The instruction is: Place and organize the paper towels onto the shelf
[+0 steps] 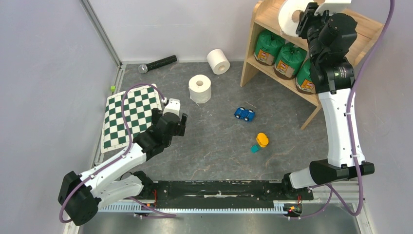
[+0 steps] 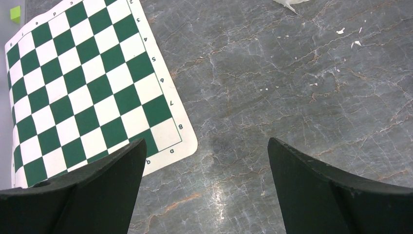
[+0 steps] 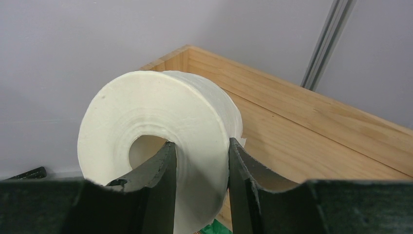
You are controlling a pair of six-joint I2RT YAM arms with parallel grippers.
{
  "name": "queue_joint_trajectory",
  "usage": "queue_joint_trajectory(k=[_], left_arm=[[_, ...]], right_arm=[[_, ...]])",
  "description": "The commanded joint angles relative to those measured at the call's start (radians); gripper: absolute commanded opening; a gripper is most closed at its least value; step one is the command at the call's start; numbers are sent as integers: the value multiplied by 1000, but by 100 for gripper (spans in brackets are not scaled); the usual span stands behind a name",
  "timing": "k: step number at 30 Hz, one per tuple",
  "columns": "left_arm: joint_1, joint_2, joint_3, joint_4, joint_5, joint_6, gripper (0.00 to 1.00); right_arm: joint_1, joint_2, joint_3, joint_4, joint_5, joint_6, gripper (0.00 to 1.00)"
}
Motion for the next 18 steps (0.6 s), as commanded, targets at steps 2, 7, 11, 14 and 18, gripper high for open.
queue_joint_trajectory(k=[2,7,11,14,18], left_arm=[[1,0,-7,45,-6,40,100],[1,-3,-7,45,-5,40,100],[1,-5,-6,42,-5,39,100],[1,-5,-6,44,-7,40,100],[1,-3,-6,44,-7,42,100]], right_arm=[[-13,11,29,71,-10,9,38],[-16,29,32,71,-8,8,42],[-22,43,43,73,-7,9,46],[-25,49,56,73,-6,9,51],[-30,61,72,74,-4,7,55]])
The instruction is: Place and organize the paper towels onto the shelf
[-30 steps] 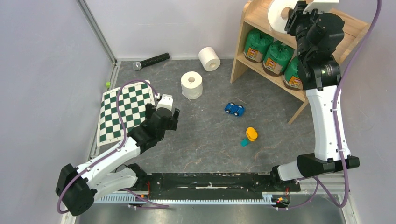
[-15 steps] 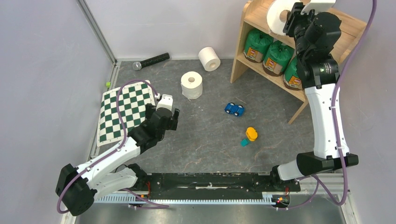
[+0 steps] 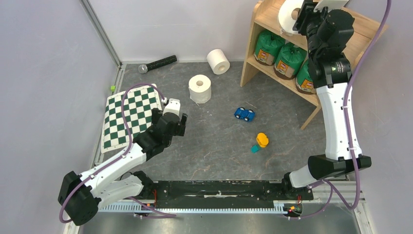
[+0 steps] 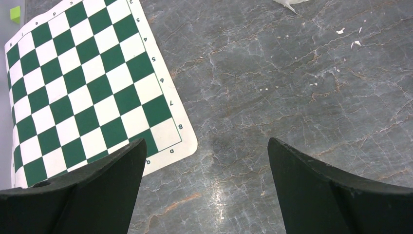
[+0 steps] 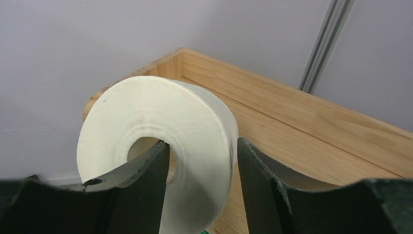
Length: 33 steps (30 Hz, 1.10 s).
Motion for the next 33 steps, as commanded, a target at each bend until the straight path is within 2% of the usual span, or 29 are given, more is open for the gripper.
queue_joint_trajectory(k=[1,6,10,14,17,20,29,33], left_arm=[[0,0,-6,44,-7,43,100],[1,4,-4,44,-9,43,100],[1,8,-3,42,-10,43,100],[1,10,-4,42,-12,43,100],[1,12,-4,42,-13,43,100],[1,13,-4,43,-13,42,100],[1,14,-3,47,-9,40,100],[1,12,-1,48,2,35,100]], right_arm=[[-11,13,56,50,-2,0,56],[-21,29,62,63,5,-4,59],[-28,44,76,75,0,-9,71],[-35,48,83,100,-9,-20,75],[-37,46,81,127,-17,-33,83],[-39,34,68,157,-25,-51,98],[-40,-88,-112,293,-32,-75,98],[-47,-106,-148,268,-20,-75,98]])
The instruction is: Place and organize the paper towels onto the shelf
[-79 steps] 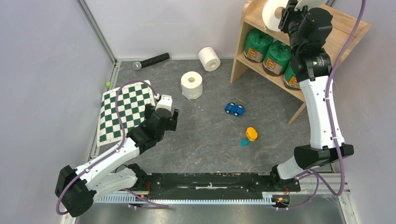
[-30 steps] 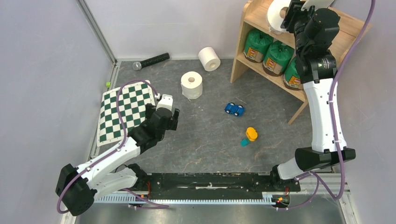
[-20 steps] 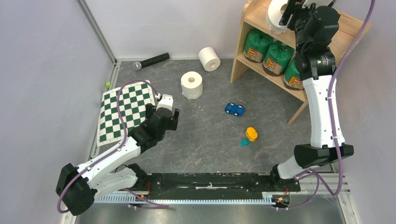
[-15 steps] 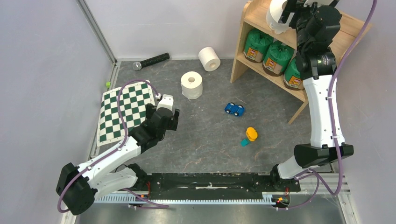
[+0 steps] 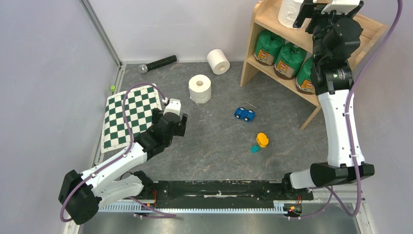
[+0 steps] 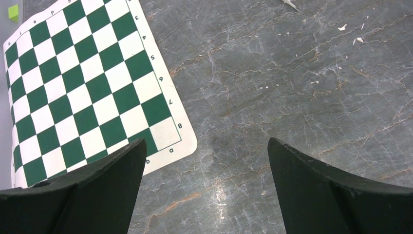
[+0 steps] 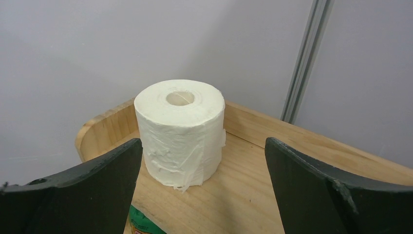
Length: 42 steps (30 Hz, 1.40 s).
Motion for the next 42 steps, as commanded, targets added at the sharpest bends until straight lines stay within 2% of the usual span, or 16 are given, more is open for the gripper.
queue_joint_trajectory(k=[1,9,22,32,38,42], left_arm=[[1,1,-1,48,5,34,100],[1,-9,3,50,24,32,100],[1,-29,4,52,24,38,100],[1,-21,5,58,24,43,100],[1,-15,7,60,31,43,100],[1,-10,11,60,41,41,100]], right_arm=[[-13,-36,-21,33,-5,-15,98],[-103,28,-34,3,-229,70,98],[-117,204,32,75,-327,59,98],[-114,270,62,126,-506,112,98],[-114,281,67,132,-607,76,98],[-114,278,65,117,-614,66,98]])
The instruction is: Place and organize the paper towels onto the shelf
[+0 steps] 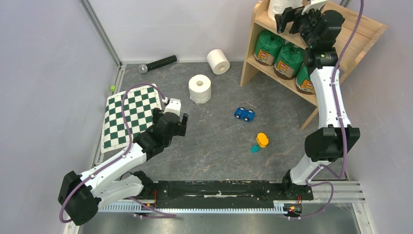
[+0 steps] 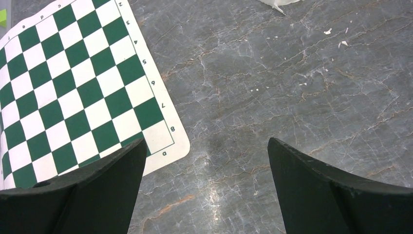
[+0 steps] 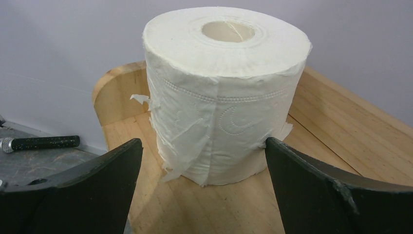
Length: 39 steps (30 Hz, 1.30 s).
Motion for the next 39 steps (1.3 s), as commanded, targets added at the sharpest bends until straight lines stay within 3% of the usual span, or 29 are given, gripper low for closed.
queue_joint_trajectory(k=[1,10,16,25,39], left_arm=[[1,2,11,47,12,40,100],[1,-8,35,34,24,22,100],[4,71,114,44,43,-4,100],[48,340,352,40,88,-10,98],[259,831,901,-167,251,-155,92]], right_arm=[[5,1,32,10,-59,-11,98],[4,-263,-211,14,154,-45,98],[4,-547,-564,131,135,5,98],[18,-830,-970,206,-67,178,98],[145,-1056,-1206,-92,-74,82,98]])
